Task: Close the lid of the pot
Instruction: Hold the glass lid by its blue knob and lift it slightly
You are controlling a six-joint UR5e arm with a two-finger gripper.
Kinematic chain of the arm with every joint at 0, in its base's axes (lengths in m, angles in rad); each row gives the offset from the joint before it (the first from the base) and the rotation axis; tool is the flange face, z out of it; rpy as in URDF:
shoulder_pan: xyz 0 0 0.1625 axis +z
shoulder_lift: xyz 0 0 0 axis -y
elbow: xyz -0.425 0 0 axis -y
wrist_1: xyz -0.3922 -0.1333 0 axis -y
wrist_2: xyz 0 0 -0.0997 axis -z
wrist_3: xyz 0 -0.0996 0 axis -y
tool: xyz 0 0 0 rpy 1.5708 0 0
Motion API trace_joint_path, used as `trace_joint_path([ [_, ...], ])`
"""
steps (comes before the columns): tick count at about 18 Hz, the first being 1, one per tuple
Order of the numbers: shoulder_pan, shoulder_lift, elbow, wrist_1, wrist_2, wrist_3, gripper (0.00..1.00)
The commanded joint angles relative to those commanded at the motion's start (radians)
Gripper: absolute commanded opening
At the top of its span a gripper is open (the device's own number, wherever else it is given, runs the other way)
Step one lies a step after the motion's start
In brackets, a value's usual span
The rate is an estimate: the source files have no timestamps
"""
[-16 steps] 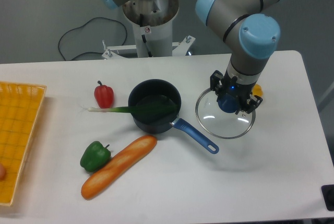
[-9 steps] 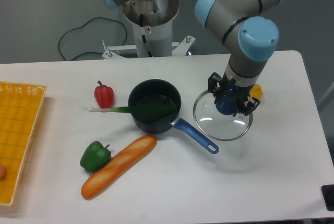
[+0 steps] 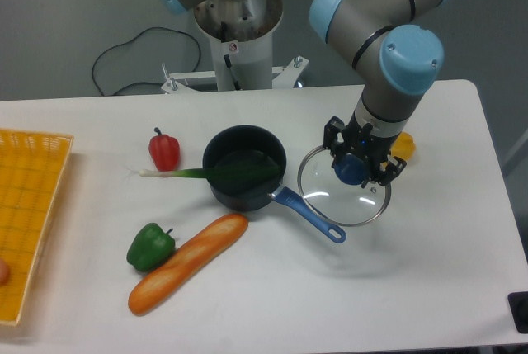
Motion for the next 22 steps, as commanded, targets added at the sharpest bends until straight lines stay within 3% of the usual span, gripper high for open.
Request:
trace_joint_path([
  [22, 0.017, 0.002, -0.002, 0.0, -0.002, 0.002, 0.27],
])
